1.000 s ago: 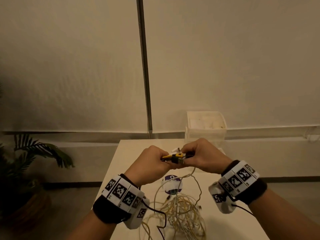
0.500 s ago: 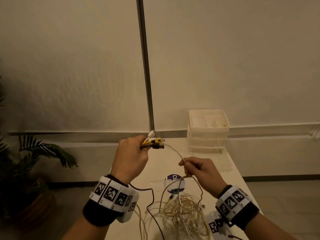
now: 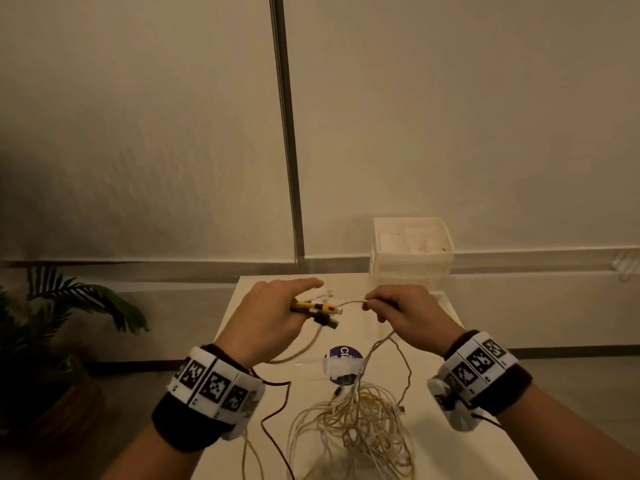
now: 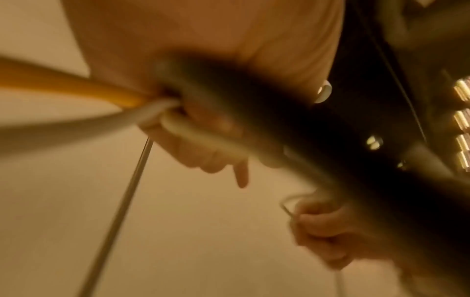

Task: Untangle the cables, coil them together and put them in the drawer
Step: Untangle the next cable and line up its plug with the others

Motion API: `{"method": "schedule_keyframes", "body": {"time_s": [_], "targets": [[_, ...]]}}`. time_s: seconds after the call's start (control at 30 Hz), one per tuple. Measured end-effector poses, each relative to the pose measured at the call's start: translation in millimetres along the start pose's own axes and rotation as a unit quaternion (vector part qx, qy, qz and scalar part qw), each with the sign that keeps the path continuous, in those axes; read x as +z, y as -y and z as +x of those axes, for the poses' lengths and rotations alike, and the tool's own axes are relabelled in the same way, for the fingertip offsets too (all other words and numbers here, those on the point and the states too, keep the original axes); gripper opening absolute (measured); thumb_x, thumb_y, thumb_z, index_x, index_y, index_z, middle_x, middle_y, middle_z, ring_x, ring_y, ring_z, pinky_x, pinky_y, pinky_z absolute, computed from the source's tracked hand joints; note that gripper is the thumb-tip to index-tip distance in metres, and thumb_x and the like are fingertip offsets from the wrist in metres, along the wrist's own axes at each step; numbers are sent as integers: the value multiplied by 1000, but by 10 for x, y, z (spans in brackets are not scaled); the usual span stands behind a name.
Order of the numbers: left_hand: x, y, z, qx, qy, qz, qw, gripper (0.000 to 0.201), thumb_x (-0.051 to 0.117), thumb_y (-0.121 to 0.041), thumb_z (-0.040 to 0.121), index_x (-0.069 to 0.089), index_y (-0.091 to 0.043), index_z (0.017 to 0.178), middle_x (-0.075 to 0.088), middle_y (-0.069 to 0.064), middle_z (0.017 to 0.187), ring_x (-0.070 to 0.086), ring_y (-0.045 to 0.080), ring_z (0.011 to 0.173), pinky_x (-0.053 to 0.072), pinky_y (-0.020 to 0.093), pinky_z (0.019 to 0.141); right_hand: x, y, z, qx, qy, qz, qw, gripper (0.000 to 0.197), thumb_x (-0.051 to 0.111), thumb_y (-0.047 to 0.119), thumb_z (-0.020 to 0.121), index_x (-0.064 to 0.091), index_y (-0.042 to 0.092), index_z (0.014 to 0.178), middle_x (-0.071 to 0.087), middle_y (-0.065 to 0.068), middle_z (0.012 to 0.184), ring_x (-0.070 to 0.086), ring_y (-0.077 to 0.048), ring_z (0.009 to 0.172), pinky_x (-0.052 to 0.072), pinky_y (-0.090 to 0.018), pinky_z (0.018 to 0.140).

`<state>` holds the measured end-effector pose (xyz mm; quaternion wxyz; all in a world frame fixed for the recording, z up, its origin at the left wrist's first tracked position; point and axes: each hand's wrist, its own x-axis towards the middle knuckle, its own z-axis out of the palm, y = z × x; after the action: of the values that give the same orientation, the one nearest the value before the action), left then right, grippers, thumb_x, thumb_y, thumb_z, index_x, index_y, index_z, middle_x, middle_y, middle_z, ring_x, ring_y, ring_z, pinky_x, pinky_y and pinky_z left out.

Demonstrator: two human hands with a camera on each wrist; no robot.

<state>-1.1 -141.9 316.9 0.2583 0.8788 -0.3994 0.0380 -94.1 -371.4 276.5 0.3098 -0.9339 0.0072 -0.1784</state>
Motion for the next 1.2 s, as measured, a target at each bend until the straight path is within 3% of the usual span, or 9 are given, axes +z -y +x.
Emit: {"method": "schedule_keyframes", "body": {"time_s": [0.2,0.3,0.5,0.67,0.83,0.93,1.03,1.13,1.2], "targets": [[244,-333,175,32,39,-25,998,13,56,-25,91,63,-29,80,66,-5,74,59,16,73,43,31,58,-141,322,125,-52,14,-6,999,16,55,15,95,71,17,96,65,10,75,57,-2,67,43,-14,61],[232,-421,156,65,-36,-52,996,17,55,-15,89,55,-25,76,64,-3,71,58,20,67,45,36,57,-164,304,120,-34,-19,75,996,16,53,15,96,67,13,89,69,-5,77,64,-18,69,54,-36,66],[-308,-515,221,87,-266,-188,941,19,46,-5,88,63,-12,93,68,2,80,62,16,70,50,36,62,468,114,-270,53,12,251,966,31,41,20,102,56,2,81,61,-5,65,58,-18,61,51,-38,66],[-319,-329,200,38,-166,-79,982,32,51,-8,91,57,-25,118,66,-2,80,60,14,67,46,30,56,577,45,-325,129,-35,369,920,35,38,21,103,45,6,72,35,-1,52,32,-17,48,32,-35,51],[-177,-283,-37,88,-274,0,958,68,56,-12,87,32,-30,149,53,-4,55,47,13,44,46,30,45,302,103,-124,147,-16,248,957,36,41,24,102,53,12,70,36,2,50,31,-11,45,31,-26,47],[-43,-354,-95,164,-152,74,972,67,60,-14,88,32,-42,143,71,-1,75,63,18,60,55,36,56,249,190,-130,144,32,253,956,35,45,20,100,60,13,69,40,1,52,31,-12,47,29,-26,47],[175,-367,-11,95,4,53,994,42,48,-16,90,53,-37,126,72,3,92,63,28,82,52,43,70,153,379,-133,99,69,291,949,26,50,12,98,66,3,79,45,7,52,33,-8,46,28,-22,47],[251,-404,13,54,28,-35,998,19,48,-11,90,62,-22,83,68,3,80,57,29,77,48,44,69,35,425,-135,84,65,328,938,29,50,12,98,66,-4,80,40,0,55,30,-13,49,27,-24,49],[250,-403,22,56,8,-41,998,20,49,-9,89,63,-20,81,68,3,77,57,26,73,49,42,67,1,384,-173,76,61,344,934,29,50,13,99,67,-1,81,39,-5,57,32,-14,50,29,-25,50]]}}
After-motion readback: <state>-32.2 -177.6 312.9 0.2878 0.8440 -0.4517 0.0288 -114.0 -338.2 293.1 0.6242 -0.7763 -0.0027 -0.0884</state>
